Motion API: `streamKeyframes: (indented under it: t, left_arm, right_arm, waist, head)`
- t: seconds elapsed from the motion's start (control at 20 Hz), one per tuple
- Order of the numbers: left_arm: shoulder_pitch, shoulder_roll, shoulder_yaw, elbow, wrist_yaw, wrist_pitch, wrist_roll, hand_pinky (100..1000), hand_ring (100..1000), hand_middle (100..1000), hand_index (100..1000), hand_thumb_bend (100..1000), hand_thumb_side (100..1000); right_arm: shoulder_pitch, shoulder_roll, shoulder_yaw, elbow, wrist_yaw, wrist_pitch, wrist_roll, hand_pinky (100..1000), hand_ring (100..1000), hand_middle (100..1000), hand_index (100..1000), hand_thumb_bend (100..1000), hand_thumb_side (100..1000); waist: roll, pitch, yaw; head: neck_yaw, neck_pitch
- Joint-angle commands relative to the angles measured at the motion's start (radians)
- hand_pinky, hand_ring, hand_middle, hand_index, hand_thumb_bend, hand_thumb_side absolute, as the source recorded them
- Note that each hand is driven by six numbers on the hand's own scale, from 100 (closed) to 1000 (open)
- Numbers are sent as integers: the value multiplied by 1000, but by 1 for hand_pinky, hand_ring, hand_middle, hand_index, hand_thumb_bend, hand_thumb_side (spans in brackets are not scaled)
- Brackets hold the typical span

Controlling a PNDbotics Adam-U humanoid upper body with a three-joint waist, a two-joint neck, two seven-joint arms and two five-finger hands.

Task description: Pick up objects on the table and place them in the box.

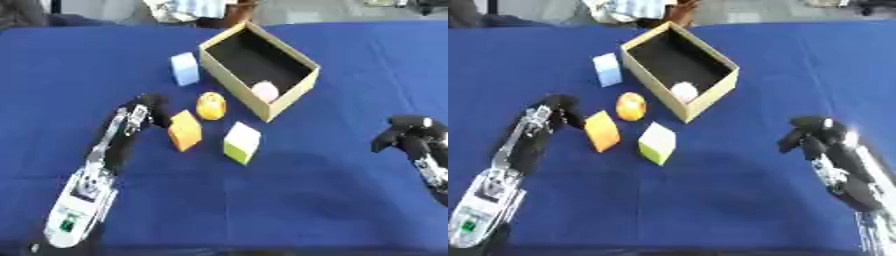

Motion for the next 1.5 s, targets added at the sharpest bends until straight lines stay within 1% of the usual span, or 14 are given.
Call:
streamKeyframes:
  t: [0.05,0.2,0.4,0.8,0.95,1.05,1.15,1.2,1.25,1.3,1.35,1.4,1.5]
  left_arm:
    - [-8,8,5,-20,6,-1,-3,622,563,515,726,100,861]
    - [-8,7,5,-20,5,-1,-4,622,563,515,725,100,861]
    - [-8,7,5,-20,5,-1,-4,622,563,514,726,100,862]
    - [-8,7,6,-21,5,-1,-4,623,569,519,728,100,852]
    - [-10,10,11,-25,-5,-5,-4,631,594,543,738,100,819]
    - [-15,19,20,-34,-25,-13,-12,656,634,584,759,100,760]
    - [-23,35,29,-45,-54,-24,-28,674,660,606,774,100,733]
    - [-29,50,32,-51,-77,-30,-44,721,719,665,818,100,704]
    - [-35,67,37,-59,-113,-37,-69,727,726,673,823,100,700]
    - [-43,90,40,-67,-155,-42,-101,770,771,728,858,100,656]
    - [-51,110,45,-75,-200,-46,-132,775,777,734,862,100,648]
    - [-61,135,48,-85,-244,-46,-159,806,805,765,883,100,612]
    - [-82,181,45,-101,-320,-39,-206,822,820,786,896,100,575]
  right_arm:
    - [-9,-13,2,-26,4,0,-1,582,609,544,763,100,458]
    - [-9,-14,6,-27,4,-2,6,586,615,547,765,100,459]
    - [-9,-14,10,-31,-7,-12,48,588,617,547,765,100,453]
    - [-9,-13,6,-30,-4,-12,41,586,616,549,766,100,460]
    - [-9,-13,6,-30,-2,-13,39,586,616,550,766,100,461]
    - [-9,-14,5,-29,-1,-13,38,586,616,550,766,100,461]
    - [-9,-14,6,-29,0,-13,37,586,616,550,766,100,461]
    - [-8,-14,5,-28,1,-13,37,586,616,550,766,100,461]
    - [-8,-14,5,-28,1,-13,36,586,616,550,766,100,461]
    - [-8,-15,5,-28,2,-13,35,585,616,550,766,100,461]
    - [-7,-15,5,-27,2,-13,34,585,616,550,766,100,461]
    - [-7,-16,4,-27,3,-13,34,585,616,550,766,100,460]
    - [-6,-17,4,-26,4,-13,33,585,616,551,766,100,462]
  waist:
    - [-3,-26,1]
    - [-3,-25,1]
    - [-3,-24,1]
    - [-3,-26,0]
    - [-3,-26,0]
    - [-2,-26,0]
    - [-1,-27,0]
    - [-1,-27,0]
    - [0,-28,0]
    - [0,-29,-1]
    - [1,-30,0]
    - [2,-31,0]
    - [3,-33,-1]
  head:
    - [-4,-7]
    - [-4,-7]
    - [-5,-6]
    - [-3,-10]
    - [-4,-10]
    - [-5,-10]
    - [-6,-10]
    - [-6,-10]
    - [-7,-10]
    - [-8,-10]
    - [-10,-11]
    - [-11,-12]
    - [-16,-15]
